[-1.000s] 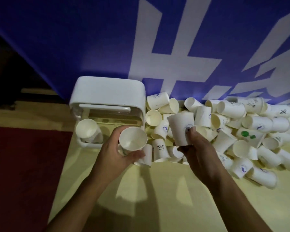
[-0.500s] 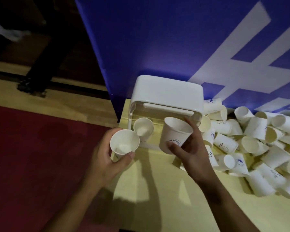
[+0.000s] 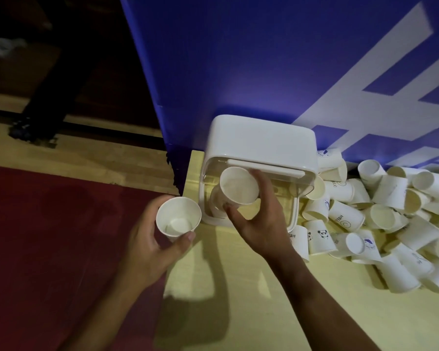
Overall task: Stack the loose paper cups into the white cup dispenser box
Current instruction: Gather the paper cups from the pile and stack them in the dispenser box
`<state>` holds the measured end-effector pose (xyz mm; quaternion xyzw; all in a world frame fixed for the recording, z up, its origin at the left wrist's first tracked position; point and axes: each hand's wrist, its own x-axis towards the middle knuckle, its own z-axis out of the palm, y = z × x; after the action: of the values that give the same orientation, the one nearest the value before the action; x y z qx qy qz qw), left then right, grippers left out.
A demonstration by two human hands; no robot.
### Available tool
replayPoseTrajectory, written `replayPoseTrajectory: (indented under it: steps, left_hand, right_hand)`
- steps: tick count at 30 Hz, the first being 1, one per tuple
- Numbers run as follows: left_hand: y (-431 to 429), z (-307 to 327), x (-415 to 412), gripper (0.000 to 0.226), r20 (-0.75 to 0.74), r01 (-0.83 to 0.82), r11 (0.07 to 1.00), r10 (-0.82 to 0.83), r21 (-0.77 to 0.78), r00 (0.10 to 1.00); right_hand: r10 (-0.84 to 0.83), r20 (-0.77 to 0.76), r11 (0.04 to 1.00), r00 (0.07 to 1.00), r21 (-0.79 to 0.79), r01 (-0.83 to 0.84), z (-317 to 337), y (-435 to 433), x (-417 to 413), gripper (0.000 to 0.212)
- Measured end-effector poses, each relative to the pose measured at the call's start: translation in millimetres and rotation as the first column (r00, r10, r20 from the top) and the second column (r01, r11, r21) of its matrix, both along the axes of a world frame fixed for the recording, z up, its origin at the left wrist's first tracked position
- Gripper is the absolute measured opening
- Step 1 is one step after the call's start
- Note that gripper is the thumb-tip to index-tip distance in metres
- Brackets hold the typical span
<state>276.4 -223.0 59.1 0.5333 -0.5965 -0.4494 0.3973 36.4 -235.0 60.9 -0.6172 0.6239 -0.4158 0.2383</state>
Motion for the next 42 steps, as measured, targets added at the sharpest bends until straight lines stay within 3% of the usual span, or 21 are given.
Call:
replayPoseTrajectory:
  steps: [16, 21, 26, 29, 31, 34, 42]
  left_hand:
    - [-7, -4, 0, 0.065, -0.013, 0.016, 1.000, -0.016, 0.007, 1.000]
    - [-10, -6, 3, 0.068, -0.014, 0.004, 1.000, -0.004, 0.006, 1.000]
    - [-17, -9, -2, 0.070, -0.029, -0.019, 1.000, 0.019, -0.004, 0.999]
    - [-22, -1, -13, 0.076, -0.037, -0.034, 0.999, 0.033, -0.031, 0.999]
    - [-27, 9, -26, 0.076, -0.067, 0.000, 0.999, -0.003, -0.053, 0.998]
    - [-36, 17, -47, 0.073, -0.034, 0.070, 0.994, -0.072, -0.082, 0.997]
    - [-47, 8, -77, 0.077, 0.075, 0.145, 0.977, -0.134, -0.157, 0.988]
  right_hand:
    - [0.032, -0.243, 0.998, 0.969, 0.059, -0.018, -44, -4, 7, 0.076]
    - [-0.017, -0.182, 0.993, 0.983, 0.110, 0.037, -49, -6, 10, 0.059]
    - [-0.037, -0.138, 0.991, 0.990, 0.124, 0.054, -48, -5, 11, 0.062]
    - [-0.109, 0.002, 0.990, 0.994, 0.085, 0.108, -28, 3, 11, 0.051]
    - [-0.087, 0.135, 0.995, 0.987, 0.060, 0.079, -12, 8, 9, 0.041]
    - [-0.002, 0.263, 0.998, 0.965, 0.064, -0.015, 10, 11, 4, 0.041]
    - [0.016, 0.306, 0.996, 0.952, 0.075, -0.041, 15, 7, -12, 0.037]
